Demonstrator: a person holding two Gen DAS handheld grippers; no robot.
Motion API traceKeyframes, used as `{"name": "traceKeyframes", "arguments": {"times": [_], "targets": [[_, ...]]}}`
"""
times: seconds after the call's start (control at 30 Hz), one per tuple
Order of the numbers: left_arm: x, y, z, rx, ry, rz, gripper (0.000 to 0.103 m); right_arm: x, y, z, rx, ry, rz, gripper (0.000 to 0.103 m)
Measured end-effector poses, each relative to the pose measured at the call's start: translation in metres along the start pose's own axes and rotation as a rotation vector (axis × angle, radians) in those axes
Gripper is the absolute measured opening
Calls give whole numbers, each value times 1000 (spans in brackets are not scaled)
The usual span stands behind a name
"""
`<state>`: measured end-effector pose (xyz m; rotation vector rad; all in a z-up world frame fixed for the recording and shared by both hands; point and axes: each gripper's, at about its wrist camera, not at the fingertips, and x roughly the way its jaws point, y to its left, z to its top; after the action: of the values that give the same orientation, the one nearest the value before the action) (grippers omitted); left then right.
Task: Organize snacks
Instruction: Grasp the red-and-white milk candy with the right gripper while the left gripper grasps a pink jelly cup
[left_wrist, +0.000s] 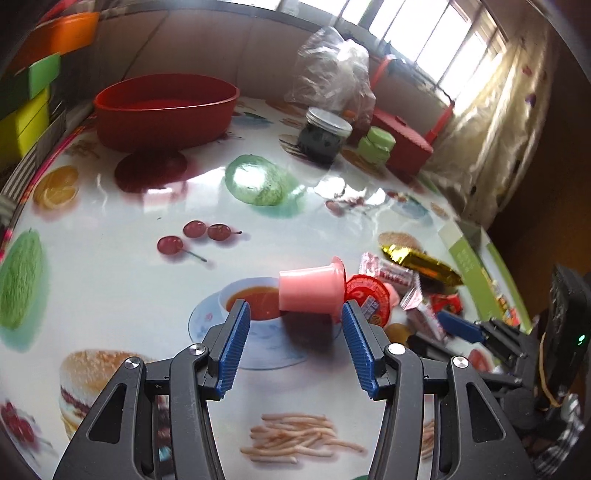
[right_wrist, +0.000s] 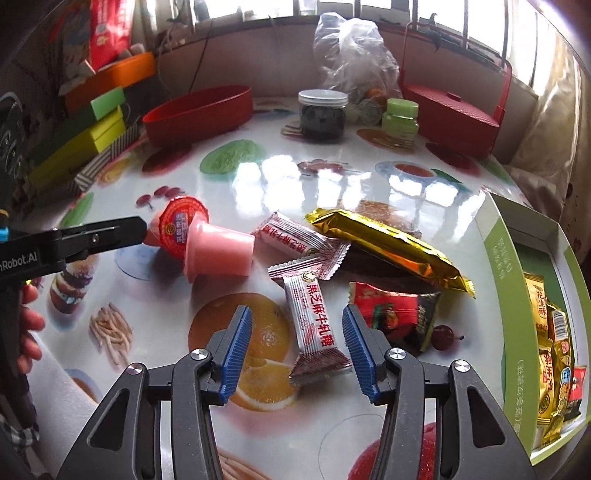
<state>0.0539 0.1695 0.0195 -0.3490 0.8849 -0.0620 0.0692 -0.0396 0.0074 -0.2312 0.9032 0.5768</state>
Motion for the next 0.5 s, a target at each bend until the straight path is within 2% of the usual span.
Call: {"name": "traceKeyframes", "arguments": {"times": [0.13, 0.23, 0.37, 0.5], "targets": [[5, -5, 2, 68, 8, 21, 53, 2, 1, 0, 2, 3, -7, 31], [12, -11, 4, 142, 28, 72, 53, 2, -1, 0, 10, 5, -22, 19], [16, -18, 4, 183, 37, 53, 53, 2, -3, -1, 22, 6, -19, 19], [17, -29, -1, 249, 56, -11, 53, 1, -4, -1, 25, 7, -15, 19]]}}
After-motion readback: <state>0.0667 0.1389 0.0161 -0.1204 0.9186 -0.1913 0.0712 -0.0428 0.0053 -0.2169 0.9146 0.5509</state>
